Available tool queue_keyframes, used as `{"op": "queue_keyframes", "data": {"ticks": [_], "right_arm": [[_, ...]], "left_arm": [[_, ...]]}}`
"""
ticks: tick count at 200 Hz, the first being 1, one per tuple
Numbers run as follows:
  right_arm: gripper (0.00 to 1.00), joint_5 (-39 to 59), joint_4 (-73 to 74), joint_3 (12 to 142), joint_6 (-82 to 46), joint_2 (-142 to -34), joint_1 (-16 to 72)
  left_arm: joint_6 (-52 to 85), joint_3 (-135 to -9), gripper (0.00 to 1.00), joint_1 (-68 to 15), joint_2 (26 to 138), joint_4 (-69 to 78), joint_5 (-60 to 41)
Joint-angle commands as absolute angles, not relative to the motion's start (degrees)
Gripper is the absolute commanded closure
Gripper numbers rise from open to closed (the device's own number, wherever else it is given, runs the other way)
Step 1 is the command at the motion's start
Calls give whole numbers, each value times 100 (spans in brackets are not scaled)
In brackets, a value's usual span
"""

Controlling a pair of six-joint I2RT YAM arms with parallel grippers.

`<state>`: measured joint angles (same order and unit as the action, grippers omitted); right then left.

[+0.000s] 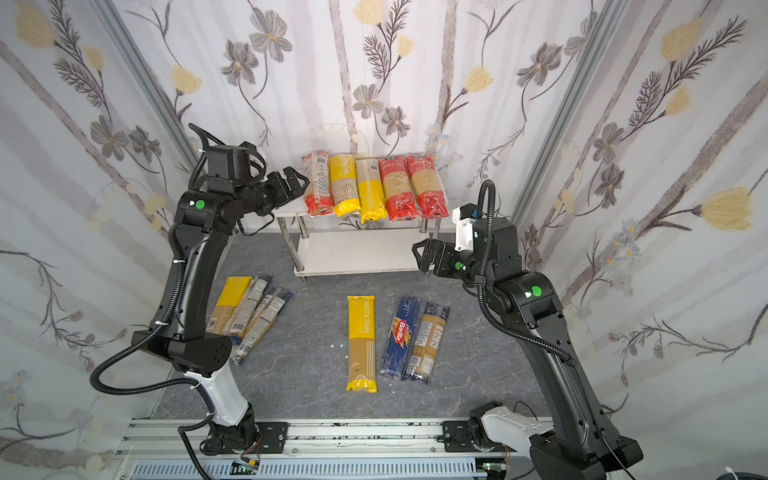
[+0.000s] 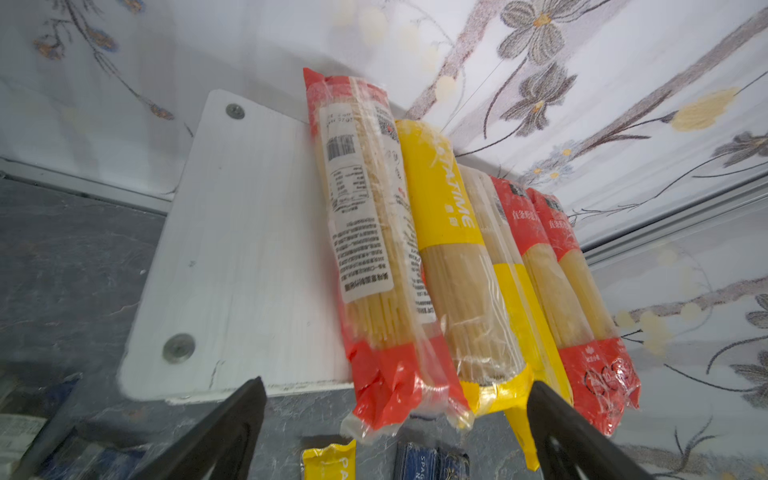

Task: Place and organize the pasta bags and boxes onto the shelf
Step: 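Lower the left gripper toward the floor PASTATIME bag while the right gripper lowers, then close the left gripper on the yellow PASTATIME bag's end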

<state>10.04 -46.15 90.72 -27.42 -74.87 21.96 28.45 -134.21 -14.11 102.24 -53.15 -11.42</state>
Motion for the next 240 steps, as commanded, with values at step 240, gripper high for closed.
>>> {"op": "queue_keyframes", "data": {"ticks": [240], "right_arm": [[0,-1472,-5476,5614,-6003,-4698,6899]], "left_arm": [[7130,-5079,0,-7476,7432,-3261,2197]]}}
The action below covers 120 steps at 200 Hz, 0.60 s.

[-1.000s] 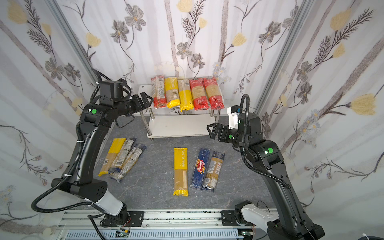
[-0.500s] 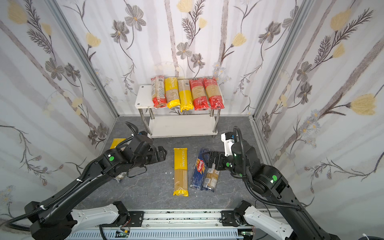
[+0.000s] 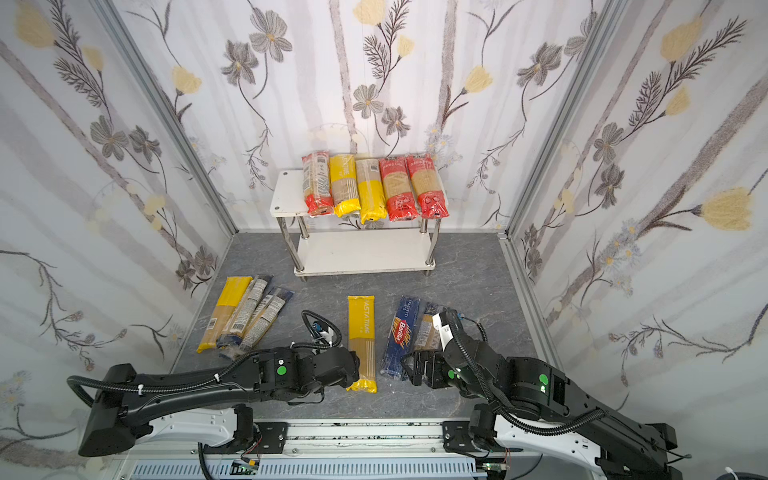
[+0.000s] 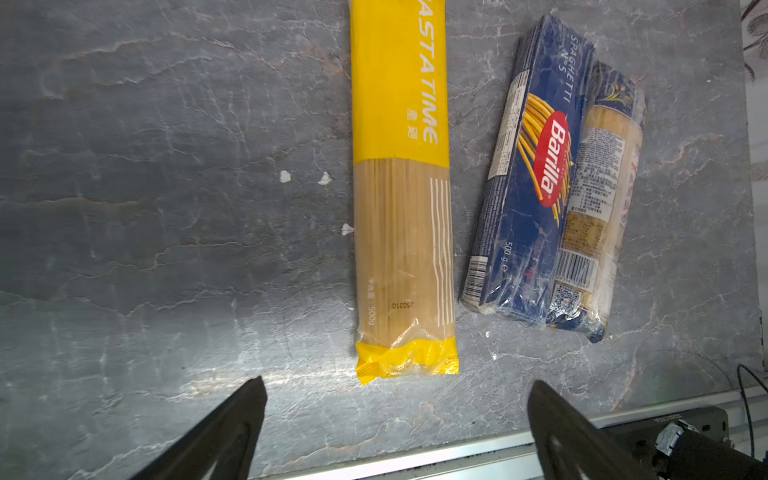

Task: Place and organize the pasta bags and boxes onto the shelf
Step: 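Close the left gripper on the yellow PASTATIME bag's end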

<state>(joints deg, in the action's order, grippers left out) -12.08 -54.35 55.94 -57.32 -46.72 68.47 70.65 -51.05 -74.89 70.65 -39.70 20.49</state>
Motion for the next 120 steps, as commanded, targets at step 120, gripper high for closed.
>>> {"op": "queue_keyframes", "data": {"ticks": [120], "right_arm": [[0,-1911,-5883,5849,-6134,-4624,6847]], "left_arm": [[5673,-5664,0,-6500,9907,-2621,968]]}}
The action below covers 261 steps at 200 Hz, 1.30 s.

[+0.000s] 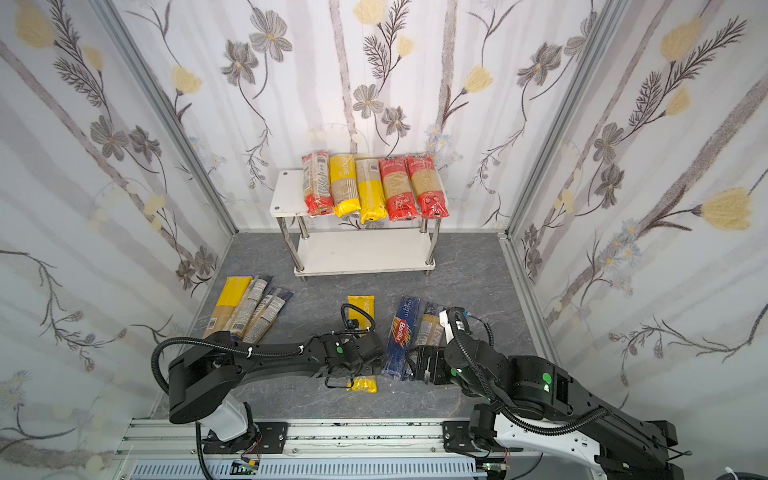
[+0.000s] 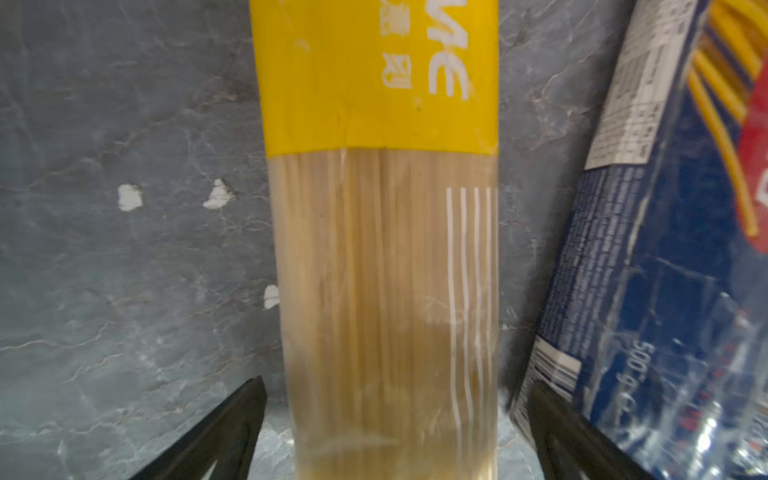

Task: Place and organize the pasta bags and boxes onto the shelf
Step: 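Close the left gripper on the yellow PASTATIME bag's end, then lift the PASTATIME bag upright toward the shelf while the right gripper rises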

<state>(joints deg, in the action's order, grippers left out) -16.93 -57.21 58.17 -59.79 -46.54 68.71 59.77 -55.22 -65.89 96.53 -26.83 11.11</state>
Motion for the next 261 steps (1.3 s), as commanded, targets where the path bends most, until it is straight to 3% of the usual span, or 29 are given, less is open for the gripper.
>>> {"op": "queue_keyframes", "data": {"ticks": [1,32,51,88,121,136,163,187,261], "right_arm": [[0,-1918,-5886,5851,-6134,-4623,6847],[0,-1934,-6018,5948,-6071,-4592,6705],[0,-1892,-6025,6019,-5918,-4610,6534],[0,-1623,-5973,6125,-5547,-4747,6148],[0,-1463,-5859,6246,-5193,-4944,5912],[0,-1373,-5734,6316,-5004,-5096,5843],[0,-1195,-5445,6482,-4724,-5479,5741],[0,-1011,-5143,6687,-4488,-5878,5652],[0,-354,-4572,7635,-3823,-7028,5315]], "left_arm": [[5666,-5666,0,-6502,9915,-2616,967],[5546,-5750,0,-6390,10203,-2593,838],[5483,-5722,5,-6337,10264,-2575,766],[5481,-5481,38,-6234,10241,-2558,660],[5402,-5348,61,-6170,10094,-2557,594],[5398,-5296,79,-6160,9878,-2571,606],[5436,-5096,92,-6087,9273,-2606,546],[5460,-4867,100,-6023,8483,-2669,520],[5908,-4798,100,-5565,5633,-3968,432]]}}
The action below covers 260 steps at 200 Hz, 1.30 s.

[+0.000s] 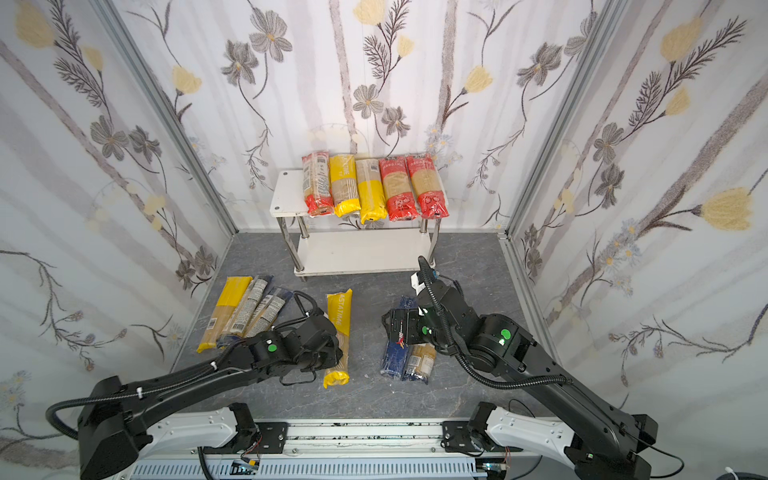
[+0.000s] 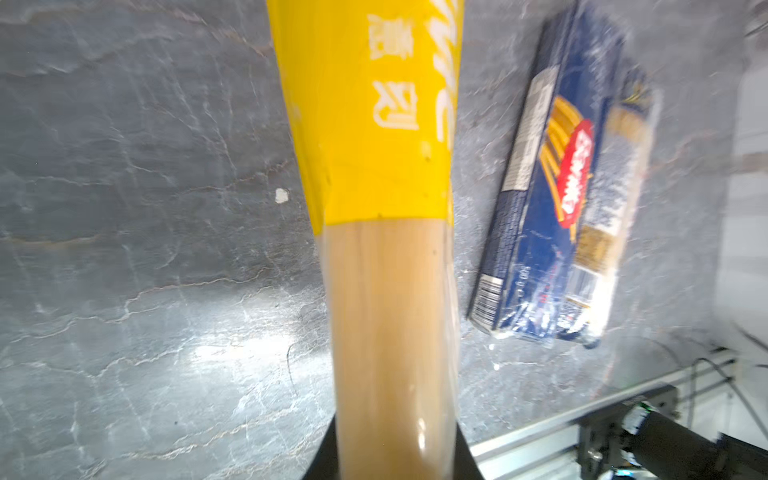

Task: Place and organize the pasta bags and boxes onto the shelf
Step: 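Lift the PASTATIME bag upright toward the shelf while the right gripper rises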

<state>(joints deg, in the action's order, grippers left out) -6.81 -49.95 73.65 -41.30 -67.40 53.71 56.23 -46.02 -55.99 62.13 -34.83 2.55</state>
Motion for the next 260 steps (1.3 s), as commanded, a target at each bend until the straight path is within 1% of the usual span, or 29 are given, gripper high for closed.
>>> {"op": "queue_keyframes", "data": {"ticks": [1,26,48,73,107,131,159,187,192,228,237,260], "right_arm": [[0,-349,-4562,7649,-3819,-7043,5312],[0,-113,-4443,8048,-3657,-7457,5231],[0,75,-4407,8524,-3509,-7846,5212],[0,259,-4403,9133,-3353,-8287,5186],[0,462,-4438,9849,-3207,-8761,5133],[0,564,-4517,10250,-3117,-8967,5053],[0,588,-4661,10583,-3010,-9032,4908],[0,632,-4761,10703,-2919,-8974,4737],[0,640,-4776,10708,-2903,-8961,4534],[0,693,-4782,10712,-2758,-8851,4177],[0,693,-4782,10707,-2712,-8842,4088],[0,770,-4763,10712,-2600,-8848,3845]], "left_arm": [[5925,-4812,100,-5569,5598,-3988,431],[6161,-5148,100,-5565,4862,-4619,509],[6323,-5877,100,-5564,4591,-5612,888],[6344,-7022,100,-5563,4737,-6793,1456],[5973,-8824,100,-5564,5367,-7912,2317],[5377,-9834,100,-5537,5944,-7953,2615],[4644,-10764,100,-5234,6774,-7938,2693],[3782,-11619,100,-4432,7588,-7923,2605],[3654,-11799,100,-4301,7730,-7910,2580],[2750,-13193,100,-3499,8851,-7798,2258],[2548,-13299,100,-3310,9045,-7610,2186],[2233,-13445,100,-2606,9461,-6965,1617]]}}
